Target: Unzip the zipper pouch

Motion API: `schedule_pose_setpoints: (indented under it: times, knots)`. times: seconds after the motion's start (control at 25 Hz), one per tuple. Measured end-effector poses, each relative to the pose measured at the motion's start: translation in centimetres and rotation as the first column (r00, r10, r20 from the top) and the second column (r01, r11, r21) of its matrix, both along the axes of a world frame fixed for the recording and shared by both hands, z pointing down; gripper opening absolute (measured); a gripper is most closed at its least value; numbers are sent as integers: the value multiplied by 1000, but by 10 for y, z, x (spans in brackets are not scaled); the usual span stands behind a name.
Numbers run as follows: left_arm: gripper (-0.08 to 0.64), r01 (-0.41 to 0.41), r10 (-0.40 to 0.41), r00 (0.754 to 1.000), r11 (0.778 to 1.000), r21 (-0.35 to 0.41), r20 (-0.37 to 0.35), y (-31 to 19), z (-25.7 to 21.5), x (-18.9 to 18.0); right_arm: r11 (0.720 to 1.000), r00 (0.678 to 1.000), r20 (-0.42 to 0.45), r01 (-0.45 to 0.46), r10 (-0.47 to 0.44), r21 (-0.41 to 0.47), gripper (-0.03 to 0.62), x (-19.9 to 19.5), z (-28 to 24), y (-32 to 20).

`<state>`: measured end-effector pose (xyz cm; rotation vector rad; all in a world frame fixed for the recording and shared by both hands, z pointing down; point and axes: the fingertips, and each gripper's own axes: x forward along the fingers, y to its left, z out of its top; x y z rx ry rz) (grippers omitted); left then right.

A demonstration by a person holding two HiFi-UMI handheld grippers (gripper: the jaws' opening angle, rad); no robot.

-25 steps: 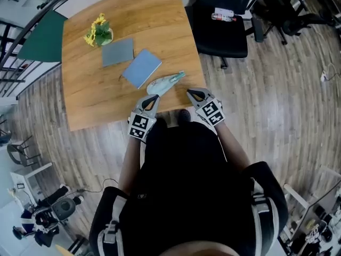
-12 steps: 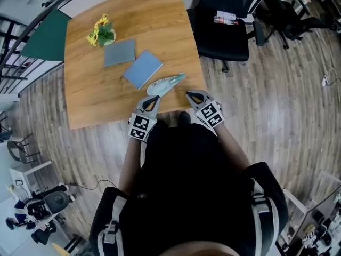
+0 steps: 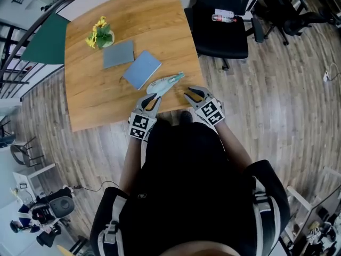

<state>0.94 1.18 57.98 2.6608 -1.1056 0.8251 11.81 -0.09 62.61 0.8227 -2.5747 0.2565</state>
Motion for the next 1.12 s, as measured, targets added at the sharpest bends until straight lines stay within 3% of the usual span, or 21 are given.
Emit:
schedule_pose_setpoints:
  times: [0.36, 1.12]
  knots:
    - [129, -16, 17, 1000, 999, -36, 12, -2, 1, 1, 1000, 1000, 5, -2, 2, -5, 202, 2, -3, -3]
    - [173, -53, 55, 998, 997, -62, 24, -22, 19, 4, 998, 999, 6, -39, 40, -41, 218, 9, 10, -11]
